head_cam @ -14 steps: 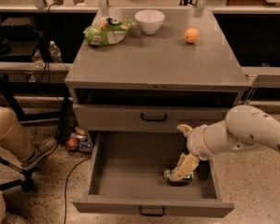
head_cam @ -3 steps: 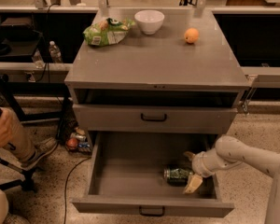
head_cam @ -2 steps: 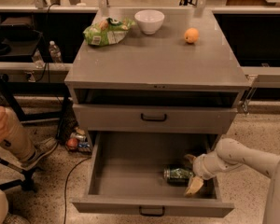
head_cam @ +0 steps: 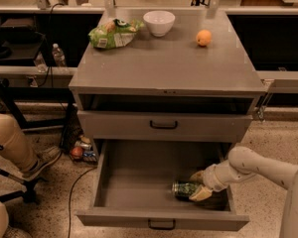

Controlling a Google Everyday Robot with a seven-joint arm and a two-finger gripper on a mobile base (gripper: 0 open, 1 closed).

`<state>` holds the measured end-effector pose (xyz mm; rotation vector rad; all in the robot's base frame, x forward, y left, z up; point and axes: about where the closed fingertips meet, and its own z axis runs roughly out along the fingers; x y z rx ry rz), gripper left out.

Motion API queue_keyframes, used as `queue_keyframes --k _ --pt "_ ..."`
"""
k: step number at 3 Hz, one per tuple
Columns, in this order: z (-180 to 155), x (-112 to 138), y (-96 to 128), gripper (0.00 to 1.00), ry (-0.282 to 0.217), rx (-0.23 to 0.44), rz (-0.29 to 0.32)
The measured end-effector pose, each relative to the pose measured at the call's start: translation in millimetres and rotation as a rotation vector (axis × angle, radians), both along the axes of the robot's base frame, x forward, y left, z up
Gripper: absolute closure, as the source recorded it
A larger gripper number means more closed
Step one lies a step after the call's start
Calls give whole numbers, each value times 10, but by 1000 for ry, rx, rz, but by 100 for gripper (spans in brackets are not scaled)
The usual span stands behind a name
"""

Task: Pick green can from middle drawer and place on counter

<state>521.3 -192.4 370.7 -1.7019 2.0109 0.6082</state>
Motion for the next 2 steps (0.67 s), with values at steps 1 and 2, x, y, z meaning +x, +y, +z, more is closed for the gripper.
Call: queue_keyframes --k 1,2 --pt "130 -19 91 80 -6 38 15" --pt "332 -55 171 100 -29 84 24"
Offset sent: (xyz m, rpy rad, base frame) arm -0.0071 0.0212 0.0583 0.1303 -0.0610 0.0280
